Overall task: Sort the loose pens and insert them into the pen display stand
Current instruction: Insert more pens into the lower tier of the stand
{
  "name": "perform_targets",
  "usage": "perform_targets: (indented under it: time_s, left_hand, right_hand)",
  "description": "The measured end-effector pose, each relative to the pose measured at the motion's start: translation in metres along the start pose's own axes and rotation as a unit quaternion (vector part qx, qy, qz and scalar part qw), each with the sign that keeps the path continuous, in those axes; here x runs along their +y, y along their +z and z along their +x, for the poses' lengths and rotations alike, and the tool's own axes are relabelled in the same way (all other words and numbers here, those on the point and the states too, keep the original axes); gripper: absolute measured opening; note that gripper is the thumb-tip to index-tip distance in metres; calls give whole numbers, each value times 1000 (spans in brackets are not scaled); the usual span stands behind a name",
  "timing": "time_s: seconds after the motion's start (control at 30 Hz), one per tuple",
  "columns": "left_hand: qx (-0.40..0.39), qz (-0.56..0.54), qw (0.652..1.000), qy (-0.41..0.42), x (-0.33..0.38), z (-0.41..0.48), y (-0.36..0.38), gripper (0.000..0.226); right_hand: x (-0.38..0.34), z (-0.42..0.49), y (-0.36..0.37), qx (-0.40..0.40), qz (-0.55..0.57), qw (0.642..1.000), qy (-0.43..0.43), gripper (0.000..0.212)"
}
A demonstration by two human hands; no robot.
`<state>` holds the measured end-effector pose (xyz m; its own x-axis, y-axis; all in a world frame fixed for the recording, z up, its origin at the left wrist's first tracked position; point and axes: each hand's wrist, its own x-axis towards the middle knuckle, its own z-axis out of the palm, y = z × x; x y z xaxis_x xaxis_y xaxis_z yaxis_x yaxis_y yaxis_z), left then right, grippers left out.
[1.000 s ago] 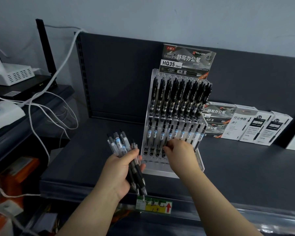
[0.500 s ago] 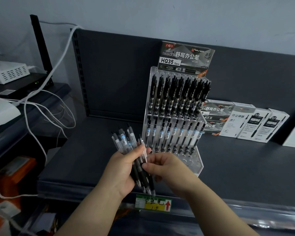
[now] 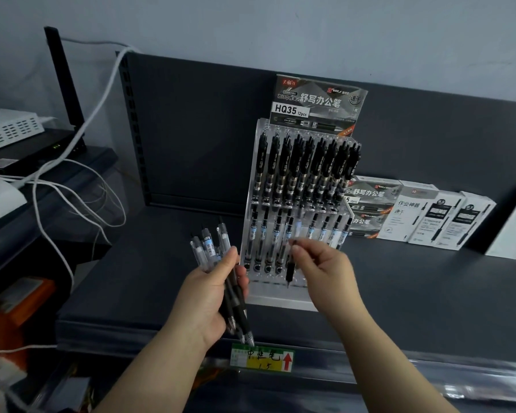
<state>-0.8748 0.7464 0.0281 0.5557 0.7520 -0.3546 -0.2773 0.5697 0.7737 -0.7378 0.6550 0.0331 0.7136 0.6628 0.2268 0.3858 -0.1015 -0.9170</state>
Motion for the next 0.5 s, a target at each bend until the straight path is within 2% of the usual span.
perform_targets:
  time_s: [0.1,0.2,0.27,0.5]
  left_hand:
    - [-3,-20,1000,-11,-1,-2,3,21]
    - [-7,-22,1000,-9,0,-4,3,17]
    - [-11,-12,1000,-2,0,-4,4,15]
    - [-22,7,1000,15,1,-7,5,11]
  right_hand:
    - [2,7,-4,83,-11,996,-38,15]
    - [6,14,-6,110,-43,992,-52,12]
    - [10,18,-5,104,-76,990,-52,9]
    - [23,19,3,21,-200,978,-56,18]
